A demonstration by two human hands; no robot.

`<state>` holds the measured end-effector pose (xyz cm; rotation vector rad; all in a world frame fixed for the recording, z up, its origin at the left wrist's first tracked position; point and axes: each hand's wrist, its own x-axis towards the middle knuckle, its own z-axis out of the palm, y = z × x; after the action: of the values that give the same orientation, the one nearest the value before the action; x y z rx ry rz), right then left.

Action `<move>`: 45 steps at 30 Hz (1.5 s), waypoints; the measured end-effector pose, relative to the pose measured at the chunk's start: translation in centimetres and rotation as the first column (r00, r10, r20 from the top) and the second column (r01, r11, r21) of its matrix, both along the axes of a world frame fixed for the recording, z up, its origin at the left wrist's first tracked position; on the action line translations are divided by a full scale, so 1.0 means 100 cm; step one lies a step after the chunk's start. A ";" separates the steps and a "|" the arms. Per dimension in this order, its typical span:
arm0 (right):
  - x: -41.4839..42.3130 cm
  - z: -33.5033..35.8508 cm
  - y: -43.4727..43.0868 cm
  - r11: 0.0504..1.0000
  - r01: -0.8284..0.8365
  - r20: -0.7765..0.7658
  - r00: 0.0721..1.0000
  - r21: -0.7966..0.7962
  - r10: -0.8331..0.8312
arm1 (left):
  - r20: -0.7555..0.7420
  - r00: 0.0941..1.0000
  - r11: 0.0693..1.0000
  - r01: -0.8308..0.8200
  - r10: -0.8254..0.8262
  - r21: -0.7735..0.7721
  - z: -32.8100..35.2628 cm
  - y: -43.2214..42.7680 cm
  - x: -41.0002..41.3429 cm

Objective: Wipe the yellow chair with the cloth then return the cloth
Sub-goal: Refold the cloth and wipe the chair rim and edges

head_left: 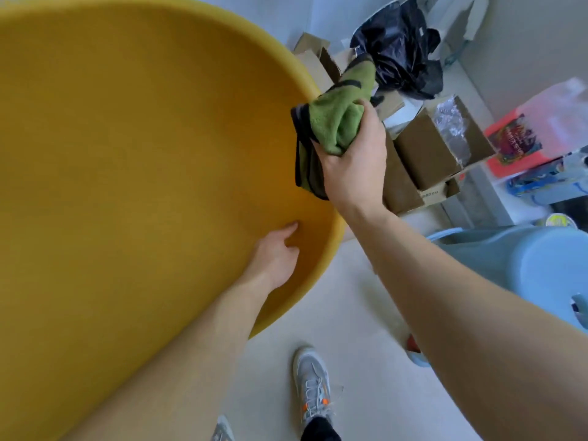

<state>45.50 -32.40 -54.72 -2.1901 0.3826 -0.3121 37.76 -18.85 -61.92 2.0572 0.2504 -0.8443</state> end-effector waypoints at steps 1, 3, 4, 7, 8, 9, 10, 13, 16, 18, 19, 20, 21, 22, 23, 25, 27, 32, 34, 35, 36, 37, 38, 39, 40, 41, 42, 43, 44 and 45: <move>0.015 0.007 0.001 0.997 -0.059 0.003 0.998 -0.042 0.059 | -0.014 1.000 1.000 0.007 -0.007 0.000 0.000 0.000 0.002; 0.023 0.006 0.002 0.992 -0.119 -0.012 0.993 -0.042 0.119 | -0.043 0.999 0.999 -0.032 0.031 -0.011 0.003 -0.001 0.009; 0.017 -0.001 0.000 0.993 -0.120 -0.023 0.992 -0.009 0.120 | -0.052 0.996 0.997 -0.069 0.067 -0.031 0.005 -0.002 0.016; -0.026 -0.027 -0.008 0.991 -0.062 -0.119 0.990 0.119 0.076 | 0.014 0.982 0.981 -0.188 0.188 -0.038 0.021 -0.005 0.046; -0.041 -0.032 -0.009 0.987 -0.039 -0.166 0.984 0.154 0.064 | 0.028 0.973 0.972 -0.230 0.231 -0.038 0.028 -0.006 0.058; -0.052 -0.033 -0.010 0.984 -0.018 -0.211 0.976 0.175 0.055 | 0.033 0.963 0.963 -0.265 0.267 -0.059 0.036 -0.008 0.069; -0.056 -0.031 -0.010 0.985 -0.007 -0.248 0.968 0.172 0.050 | 0.026 0.957 0.954 -0.286 0.290 -0.092 0.042 -0.010 0.079; -0.024 -0.012 -0.008 0.996 -0.055 -0.255 0.964 0.075 0.073 | -0.018 0.968 0.964 -0.251 0.250 -0.091 0.056 -0.014 0.093; 0.046 0.016 0.002 0.983 -0.168 -0.160 0.975 -0.073 0.155 | -0.031 0.975 0.966 -0.223 0.221 -0.129 0.054 -0.018 0.091; 0.091 0.029 0.008 0.942 -0.305 -0.165 0.945 -0.139 0.281 | -0.045 0.974 0.961 -0.228 0.223 -0.158 0.047 -0.022 0.089; 0.107 0.032 0.011 0.920 -0.361 -0.181 0.926 -0.156 0.333 | -0.047 0.973 0.962 -0.231 0.226 -0.144 0.046 -0.021 0.090; 0.114 0.032 0.012 0.906 -0.390 -0.185 0.915 -0.164 0.360 | -0.051 0.967 0.957 -0.254 0.249 -0.143 0.044 -0.019 0.094; 0.113 0.030 0.010 0.912 -0.384 -0.174 0.917 -0.148 0.358 | -0.064 0.959 0.945 -0.283 0.276 -0.163 0.041 -0.016 0.100; 0.103 0.027 0.008 0.931 -0.348 -0.162 0.931 -0.112 0.328 | -0.076 0.951 0.934 -0.307 0.298 -0.182 0.041 -0.012 0.106; 0.084 0.021 0.003 0.953 -0.294 -0.166 0.946 -0.069 0.280 | -0.059 0.946 0.930 -0.324 0.319 -0.171 0.043 -0.007 0.113; 0.039 0.011 -0.006 0.983 -0.182 -0.212 0.961 0.001 0.178 | 0.059 0.910 0.910 -0.405 0.411 -0.094 0.052 0.003 0.129; 0.018 0.002 -0.012 0.990 -0.141 -0.244 0.960 0.001 0.137 | 0.245 0.831 0.862 -0.505 0.499 -0.042 0.067 0.016 0.152; 0.064 0.011 0.002 0.963 -0.166 -0.288 0.952 -0.211 0.101 | 0.745 0.663 0.815 -0.468 0.068 0.342 0.112 0.072 0.216; 0.089 0.017 0.012 0.945 -0.174 -0.276 0.956 -0.278 0.095 | 0.679 0.715 0.758 -0.347 -0.167 0.552 0.117 0.104 0.240; 0.105 0.020 0.017 0.938 -0.176 -0.268 0.959 -0.298 0.095 | 0.611 0.751 0.717 -0.281 -0.249 0.638 0.115 0.118 0.250; 0.121 0.022 0.024 0.930 -0.181 -0.261 0.960 -0.320 0.097 | 0.552 0.776 0.680 -0.228 -0.304 0.696 0.113 0.129 0.258; 0.136 0.024 0.030 0.922 -0.191 -0.265 0.959 -0.338 0.101 | 0.523 0.787 0.666 -0.200 -0.327 0.718 0.111 0.136 0.263; 0.149 0.025 0.035 0.910 -0.211 -0.275 0.955 -0.356 0.114 | 0.530 0.779 0.673 -0.197 -0.334 0.713 0.109 0.140 0.267; 0.160 0.025 0.038 0.895 -0.242 -0.281 0.950 -0.375 0.139 | 0.560 0.750 0.688 -0.199 -0.352 0.698 0.106 0.140 0.270; 0.167 0.025 0.038 0.877 -0.278 -0.292 0.942 -0.393 0.167 | 0.582 0.717 0.696 -0.191 -0.383 0.693 0.106 0.138 0.272; 0.172 0.025 0.035 0.858 -0.310 -0.310 0.932 -0.410 0.189 | 0.609 0.686 0.703 -0.198 -0.399 0.683 0.106 0.136 0.276; 0.173 0.025 0.031 0.839 -0.335 -0.328 0.923 -0.428 0.201 | 0.643 0.661 0.710 -0.230 -0.388 0.666 0.106 0.136 0.280; 0.171 0.023 0.026 0.828 -0.349 -0.346 0.916 -0.438 0.203 | 0.665 0.649 0.712 -0.263 -0.368 0.651 0.108 0.137 0.284; 0.167 0.023 0.021 0.829 -0.346 -0.354 0.915 -0.439 0.195 | 0.664 0.648 0.706 -0.266 -0.372 0.656 0.109 0.138 0.288; 0.159 0.023 0.017 0.840 -0.331 -0.354 0.918 -0.430 0.180 | 0.648 0.644 0.692 -0.246 -0.407 0.679 0.109 0.139 0.291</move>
<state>61.44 -30.71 -52.37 -2.7615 0.1729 0.0980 66.89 -4.94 -51.05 3.0084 -0.0283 0.2619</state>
